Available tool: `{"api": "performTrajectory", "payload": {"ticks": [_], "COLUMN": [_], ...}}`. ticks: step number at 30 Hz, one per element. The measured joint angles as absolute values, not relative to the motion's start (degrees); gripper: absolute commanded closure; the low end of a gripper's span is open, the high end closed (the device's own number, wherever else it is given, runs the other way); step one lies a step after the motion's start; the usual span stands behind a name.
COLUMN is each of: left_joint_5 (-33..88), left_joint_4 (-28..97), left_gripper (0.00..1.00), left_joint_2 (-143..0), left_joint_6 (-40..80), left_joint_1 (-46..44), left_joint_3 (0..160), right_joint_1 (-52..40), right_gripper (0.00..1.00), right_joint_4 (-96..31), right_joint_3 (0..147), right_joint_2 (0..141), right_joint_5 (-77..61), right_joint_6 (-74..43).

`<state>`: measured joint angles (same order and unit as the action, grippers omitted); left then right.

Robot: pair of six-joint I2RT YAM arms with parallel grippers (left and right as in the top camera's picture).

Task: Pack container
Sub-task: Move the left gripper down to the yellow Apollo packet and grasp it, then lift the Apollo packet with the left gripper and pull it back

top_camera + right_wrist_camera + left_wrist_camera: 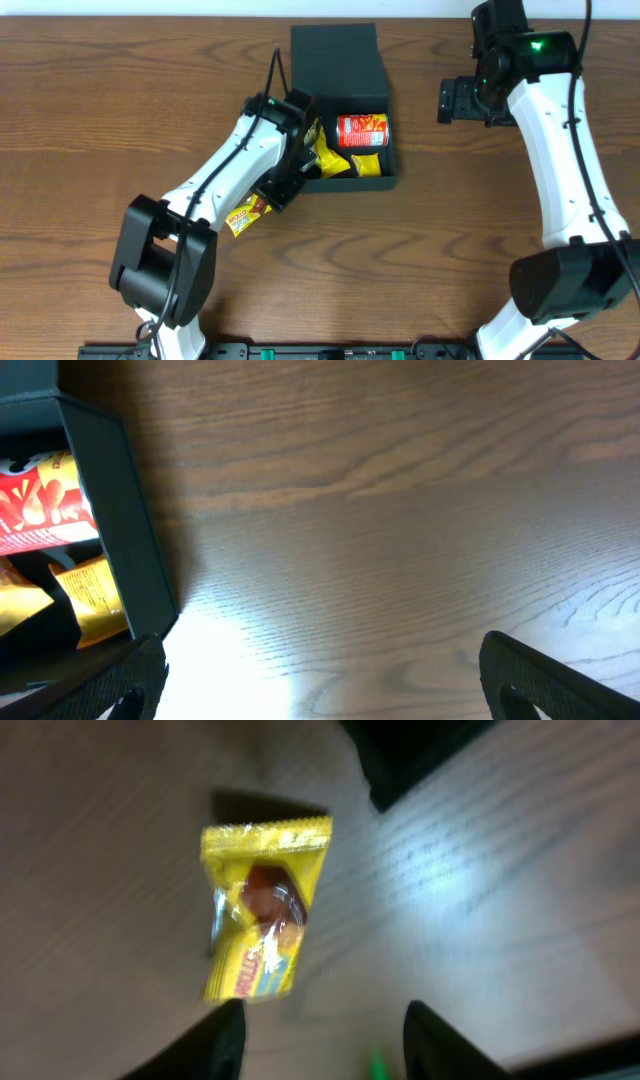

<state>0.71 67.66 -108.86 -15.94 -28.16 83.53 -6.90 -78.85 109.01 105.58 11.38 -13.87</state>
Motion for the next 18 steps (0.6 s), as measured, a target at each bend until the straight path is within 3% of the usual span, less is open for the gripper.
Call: {"api": "performTrajectory", "payload": {"ticks": [4, 18], "left_joint_5": [0.93, -0.21], "left_joint_4": [59.68, 58.7], "left_gripper": [0.51, 0.54], "left_joint_2": [-108.88, -108.75], "left_joint_6": [-16.75, -18.48], "left_joint_1": [-27.22, -21.1], "left_joint_3": [76.01, 73.89], "right_joint_1": [-6.9, -6.9], "right_gripper": [0.01, 0.01], "right_joint_4": [-79.4, -79.85], "right_joint_3": [109.01, 109.01], "right_joint_2": [105.58, 105.58], "right_joint_5": [11.35, 10.83], "right_joint_6": [-13.98, -14.02]}}
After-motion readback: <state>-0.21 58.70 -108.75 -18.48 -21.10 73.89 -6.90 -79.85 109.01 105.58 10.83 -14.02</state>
